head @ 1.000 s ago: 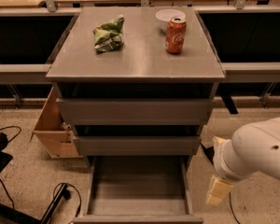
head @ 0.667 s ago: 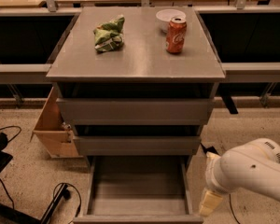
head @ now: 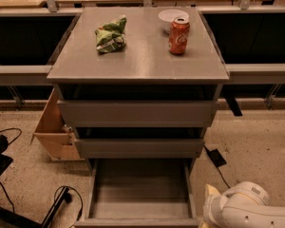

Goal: Close bottom drawer

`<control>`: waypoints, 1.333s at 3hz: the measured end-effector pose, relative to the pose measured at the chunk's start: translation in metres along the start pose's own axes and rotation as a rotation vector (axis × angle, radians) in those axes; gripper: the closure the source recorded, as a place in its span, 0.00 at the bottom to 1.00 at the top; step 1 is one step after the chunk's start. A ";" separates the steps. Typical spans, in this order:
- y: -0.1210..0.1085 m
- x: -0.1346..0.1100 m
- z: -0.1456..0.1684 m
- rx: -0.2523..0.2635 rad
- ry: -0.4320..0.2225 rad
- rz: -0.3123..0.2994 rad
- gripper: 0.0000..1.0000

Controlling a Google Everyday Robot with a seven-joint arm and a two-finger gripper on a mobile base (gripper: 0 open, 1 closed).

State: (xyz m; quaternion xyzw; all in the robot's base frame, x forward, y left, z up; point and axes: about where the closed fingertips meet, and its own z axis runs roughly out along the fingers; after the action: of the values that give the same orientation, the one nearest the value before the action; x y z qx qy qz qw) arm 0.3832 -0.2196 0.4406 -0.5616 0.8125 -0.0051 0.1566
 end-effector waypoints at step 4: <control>0.109 0.021 0.185 -0.245 0.141 -0.023 0.16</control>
Offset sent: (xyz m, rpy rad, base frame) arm -0.0237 0.0473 -0.1825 -0.0906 0.2391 0.1007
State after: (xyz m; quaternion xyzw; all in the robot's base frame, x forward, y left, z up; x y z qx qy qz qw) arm 0.3250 -0.1679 0.2391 -0.5840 0.8095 0.0526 0.0292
